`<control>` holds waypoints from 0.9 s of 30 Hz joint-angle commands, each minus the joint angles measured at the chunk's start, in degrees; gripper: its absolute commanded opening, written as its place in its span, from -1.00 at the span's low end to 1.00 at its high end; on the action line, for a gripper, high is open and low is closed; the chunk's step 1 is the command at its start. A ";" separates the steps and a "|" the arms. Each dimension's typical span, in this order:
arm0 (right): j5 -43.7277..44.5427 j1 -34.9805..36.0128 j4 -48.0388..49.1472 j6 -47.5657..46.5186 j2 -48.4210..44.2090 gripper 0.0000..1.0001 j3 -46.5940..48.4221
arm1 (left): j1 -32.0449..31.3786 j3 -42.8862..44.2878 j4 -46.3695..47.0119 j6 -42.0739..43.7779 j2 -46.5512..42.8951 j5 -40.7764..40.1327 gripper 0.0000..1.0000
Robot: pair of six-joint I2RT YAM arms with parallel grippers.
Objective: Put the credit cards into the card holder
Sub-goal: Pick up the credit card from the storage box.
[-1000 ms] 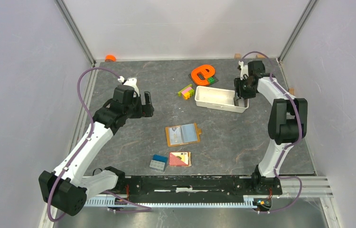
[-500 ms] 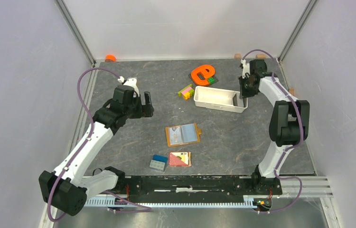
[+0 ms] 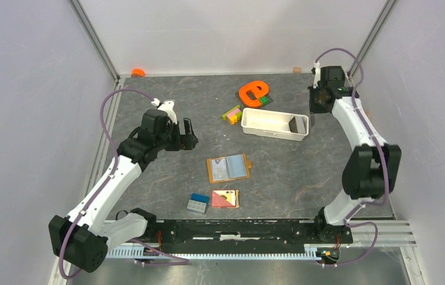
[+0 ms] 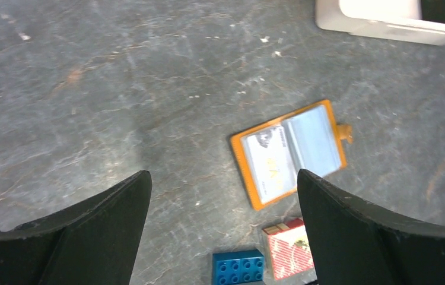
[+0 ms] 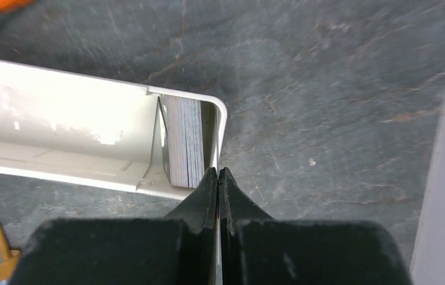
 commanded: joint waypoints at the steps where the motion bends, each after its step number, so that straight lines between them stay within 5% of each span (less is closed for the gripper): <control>1: 1.17 -0.12 1.49 3.04 -11.43 -1.00 1.74 | -0.70 -1.77 7.45 -1.45 -3.48 10.31 0.95; 7: -18.73 1.36 8.16 7.66 -20.92 -1.00 -7.14 | -3.27 -5.95 19.39 -8.15 -7.76 22.68 0.94; 12: -31.41 9.66 15.51 12.97 -24.27 -1.00 -14.33 | -6.90 -9.69 32.62 -16.13 -9.00 32.34 0.95; 18: -44.24 21.24 32.37 25.73 -27.25 -1.00 -22.61 | -10.56 -11.77 39.81 -20.16 -9.01 33.51 0.98; 27: -50.64 26.97 52.06 40.43 -30.66 -1.00 -28.85 | -11.93 -15.05 44.72 -25.11 -7.81 33.02 0.98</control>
